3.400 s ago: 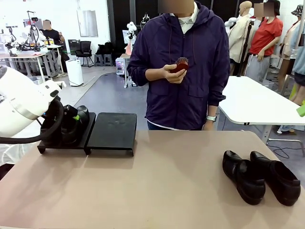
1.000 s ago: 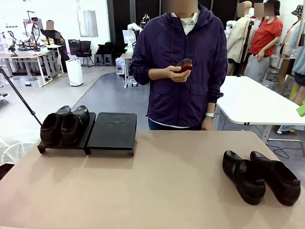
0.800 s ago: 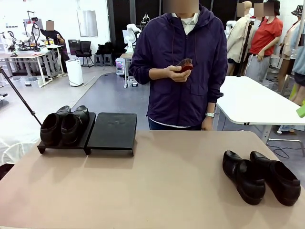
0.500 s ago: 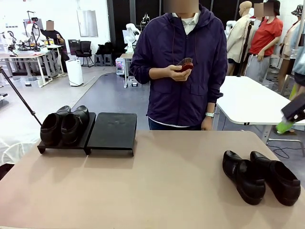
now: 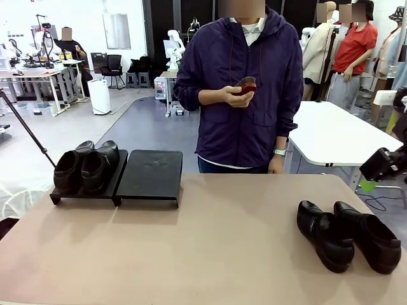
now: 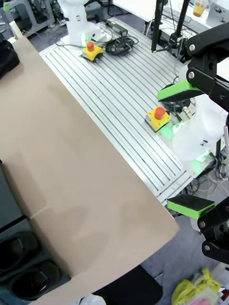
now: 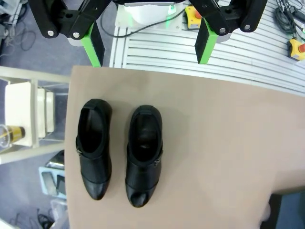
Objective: Organize the shoes by placing them on the stand.
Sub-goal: Pick up one Shoe and place it in the middle of the table.
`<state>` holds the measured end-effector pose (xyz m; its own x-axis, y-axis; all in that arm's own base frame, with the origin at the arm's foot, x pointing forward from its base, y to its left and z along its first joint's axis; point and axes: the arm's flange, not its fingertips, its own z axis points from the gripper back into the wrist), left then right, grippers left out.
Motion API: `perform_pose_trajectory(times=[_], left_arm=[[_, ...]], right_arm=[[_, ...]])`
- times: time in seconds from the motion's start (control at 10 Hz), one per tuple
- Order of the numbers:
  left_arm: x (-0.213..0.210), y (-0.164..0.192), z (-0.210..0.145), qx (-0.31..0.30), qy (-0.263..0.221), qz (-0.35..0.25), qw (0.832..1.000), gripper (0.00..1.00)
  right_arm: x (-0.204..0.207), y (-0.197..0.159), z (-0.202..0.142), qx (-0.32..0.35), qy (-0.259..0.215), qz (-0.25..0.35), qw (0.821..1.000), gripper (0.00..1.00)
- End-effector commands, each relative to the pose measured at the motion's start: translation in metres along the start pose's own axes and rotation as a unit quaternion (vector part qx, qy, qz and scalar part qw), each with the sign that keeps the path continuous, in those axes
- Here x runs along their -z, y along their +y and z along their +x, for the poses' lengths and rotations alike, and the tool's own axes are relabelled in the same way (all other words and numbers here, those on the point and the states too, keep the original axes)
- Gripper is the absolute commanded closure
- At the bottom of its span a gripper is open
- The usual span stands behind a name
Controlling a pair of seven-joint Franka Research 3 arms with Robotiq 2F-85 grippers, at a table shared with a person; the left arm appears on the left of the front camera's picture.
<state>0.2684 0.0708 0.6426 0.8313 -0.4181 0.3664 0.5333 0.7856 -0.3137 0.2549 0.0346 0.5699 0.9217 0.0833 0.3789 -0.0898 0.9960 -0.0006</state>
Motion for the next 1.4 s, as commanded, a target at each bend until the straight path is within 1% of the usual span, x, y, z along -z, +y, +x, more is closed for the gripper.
perform_pose_trajectory(times=[0.0,0.1,0.3,0.4,0.5,0.7,0.8,0.9,1.3], left_arm=[[-0.001,-0.001,-0.002,0.002,0.004,0.000,1.000,0.00],[-0.001,-0.001,-0.002,0.002,0.004,0.000,1.000,0.00],[-0.001,-0.001,-0.002,0.002,0.004,0.000,1.000,0.00],[-0.001,-0.001,-0.002,0.002,0.004,0.000,1.000,0.00],[-0.001,-0.001,-0.002,0.002,0.004,0.000,1.000,0.00],[-0.001,-0.001,-0.002,0.002,0.004,0.000,1.000,0.00],[-0.001,-0.001,-0.002,0.002,0.004,0.000,1.000,0.00],[-0.001,-0.001,-0.002,0.002,0.004,0.000,1.000,0.00],[-0.001,-0.001,-0.002,0.002,0.004,0.000,1.000,0.00]], right_arm=[[0.003,0.001,0.000,0.006,0.003,-0.007,1.000,0.00],[0.000,0.000,0.000,0.000,0.000,0.000,1.000,0.00],[0.033,-0.011,0.022,0.001,0.036,0.025,0.999,0.00],[0.053,-0.015,0.030,0.018,0.054,0.039,0.998,0.00],[0.072,-0.018,0.035,0.019,0.074,0.050,0.996,0.00],[0.135,-0.015,0.044,0.020,0.122,0.072,0.990,0.00],[0.166,-0.017,0.047,0.029,0.129,0.062,0.989,0.00],[0.185,-0.020,0.047,0.037,0.137,0.059,0.988,0.00],[0.241,-0.031,0.047,0.053,0.157,0.053,0.985,0.00]])
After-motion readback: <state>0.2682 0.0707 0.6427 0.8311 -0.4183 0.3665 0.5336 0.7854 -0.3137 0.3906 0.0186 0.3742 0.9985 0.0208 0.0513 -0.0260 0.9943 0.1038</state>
